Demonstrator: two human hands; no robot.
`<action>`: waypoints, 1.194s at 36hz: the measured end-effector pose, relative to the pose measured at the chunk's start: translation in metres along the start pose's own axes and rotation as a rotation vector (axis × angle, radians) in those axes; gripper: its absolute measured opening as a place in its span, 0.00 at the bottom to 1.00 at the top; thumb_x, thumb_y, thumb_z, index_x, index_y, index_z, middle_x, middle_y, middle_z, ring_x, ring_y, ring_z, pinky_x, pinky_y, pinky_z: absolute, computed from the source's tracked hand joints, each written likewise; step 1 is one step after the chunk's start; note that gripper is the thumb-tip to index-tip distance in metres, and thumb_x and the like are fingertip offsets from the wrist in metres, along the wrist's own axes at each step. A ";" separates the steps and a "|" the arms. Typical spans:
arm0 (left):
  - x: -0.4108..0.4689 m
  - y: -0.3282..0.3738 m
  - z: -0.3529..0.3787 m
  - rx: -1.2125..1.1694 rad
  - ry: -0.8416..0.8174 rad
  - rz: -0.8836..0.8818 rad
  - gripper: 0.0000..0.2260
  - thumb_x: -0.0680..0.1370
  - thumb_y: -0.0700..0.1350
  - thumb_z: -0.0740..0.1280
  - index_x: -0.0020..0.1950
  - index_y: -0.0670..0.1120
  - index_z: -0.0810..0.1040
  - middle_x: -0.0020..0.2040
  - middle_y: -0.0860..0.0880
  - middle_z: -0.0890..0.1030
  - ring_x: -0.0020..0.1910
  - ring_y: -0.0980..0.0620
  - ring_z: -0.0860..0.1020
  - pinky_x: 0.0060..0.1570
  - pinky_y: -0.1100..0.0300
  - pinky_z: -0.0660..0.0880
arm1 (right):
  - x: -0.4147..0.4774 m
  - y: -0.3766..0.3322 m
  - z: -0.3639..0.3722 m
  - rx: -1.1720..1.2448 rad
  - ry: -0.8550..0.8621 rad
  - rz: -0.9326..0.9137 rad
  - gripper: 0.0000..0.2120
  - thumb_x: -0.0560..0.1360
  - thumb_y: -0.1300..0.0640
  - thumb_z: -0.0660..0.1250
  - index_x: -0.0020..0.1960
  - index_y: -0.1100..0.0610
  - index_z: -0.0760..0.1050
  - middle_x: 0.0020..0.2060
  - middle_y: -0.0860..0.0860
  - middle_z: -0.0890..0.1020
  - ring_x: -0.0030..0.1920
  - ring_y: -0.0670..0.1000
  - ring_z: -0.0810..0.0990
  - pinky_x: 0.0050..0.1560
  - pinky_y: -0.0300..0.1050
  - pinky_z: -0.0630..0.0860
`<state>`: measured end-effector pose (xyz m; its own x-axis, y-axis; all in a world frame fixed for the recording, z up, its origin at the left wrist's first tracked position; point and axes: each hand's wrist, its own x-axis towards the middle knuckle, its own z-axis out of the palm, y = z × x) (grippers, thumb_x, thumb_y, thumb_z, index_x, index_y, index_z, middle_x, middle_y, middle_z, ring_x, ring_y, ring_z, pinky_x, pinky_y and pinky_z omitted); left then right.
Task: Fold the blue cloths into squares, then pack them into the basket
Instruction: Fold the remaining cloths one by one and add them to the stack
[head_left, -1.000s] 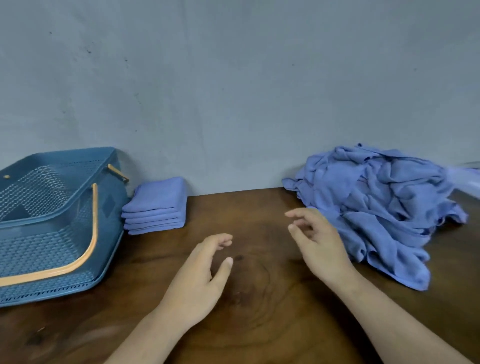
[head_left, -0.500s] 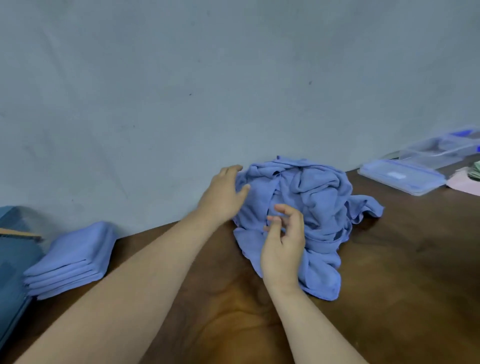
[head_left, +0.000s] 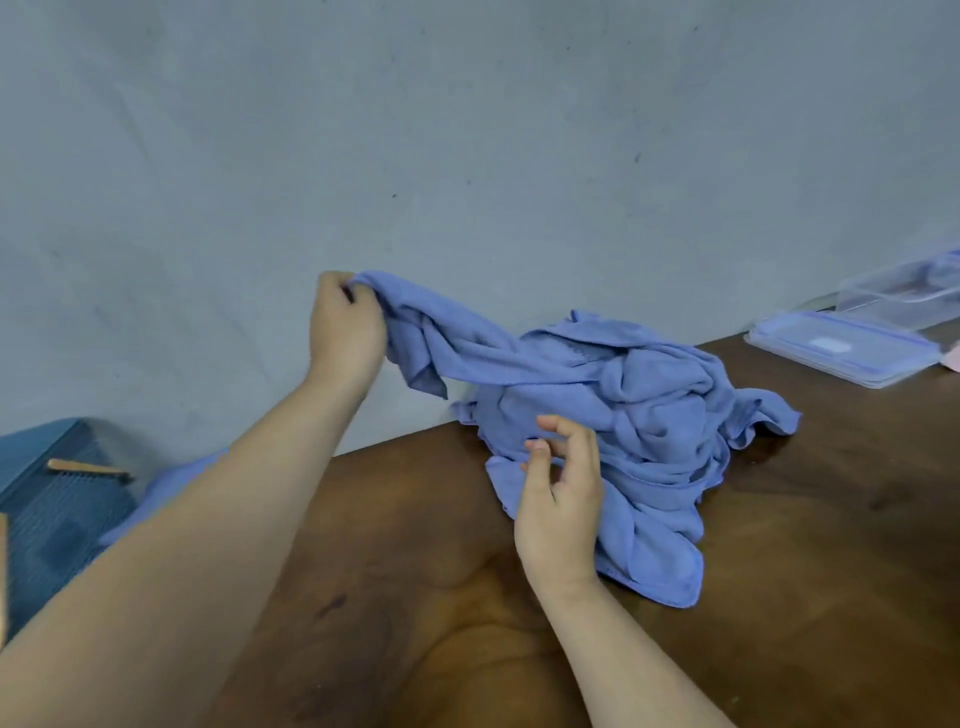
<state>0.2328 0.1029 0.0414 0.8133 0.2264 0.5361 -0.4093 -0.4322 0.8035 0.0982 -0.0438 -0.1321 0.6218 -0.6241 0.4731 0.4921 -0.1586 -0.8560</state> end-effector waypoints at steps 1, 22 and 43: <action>0.000 0.000 -0.015 -0.040 -0.003 -0.018 0.06 0.83 0.49 0.59 0.52 0.47 0.72 0.44 0.50 0.79 0.42 0.49 0.78 0.48 0.45 0.81 | 0.000 0.001 -0.001 -0.005 -0.005 -0.001 0.13 0.85 0.62 0.62 0.58 0.42 0.74 0.59 0.46 0.79 0.57 0.46 0.82 0.51 0.34 0.77; -0.163 -0.123 -0.172 -0.249 -0.834 -0.390 0.10 0.72 0.39 0.65 0.45 0.37 0.85 0.45 0.38 0.84 0.46 0.44 0.81 0.49 0.50 0.74 | -0.027 0.011 0.022 -0.702 -0.576 -0.384 0.04 0.82 0.58 0.69 0.53 0.51 0.82 0.49 0.45 0.80 0.50 0.51 0.77 0.47 0.44 0.74; -0.204 -0.159 -0.143 -0.056 -0.559 -0.143 0.08 0.85 0.43 0.68 0.52 0.55 0.84 0.41 0.48 0.83 0.37 0.54 0.80 0.43 0.58 0.78 | -0.034 -0.004 0.023 -1.241 -0.650 -0.218 0.28 0.81 0.61 0.64 0.79 0.49 0.65 0.70 0.54 0.72 0.65 0.59 0.73 0.56 0.53 0.78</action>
<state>0.0724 0.2507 -0.1591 0.9509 -0.2227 0.2149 -0.2878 -0.3809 0.8787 0.0889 -0.0043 -0.1401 0.9367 -0.0965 0.3365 -0.0222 -0.9757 -0.2179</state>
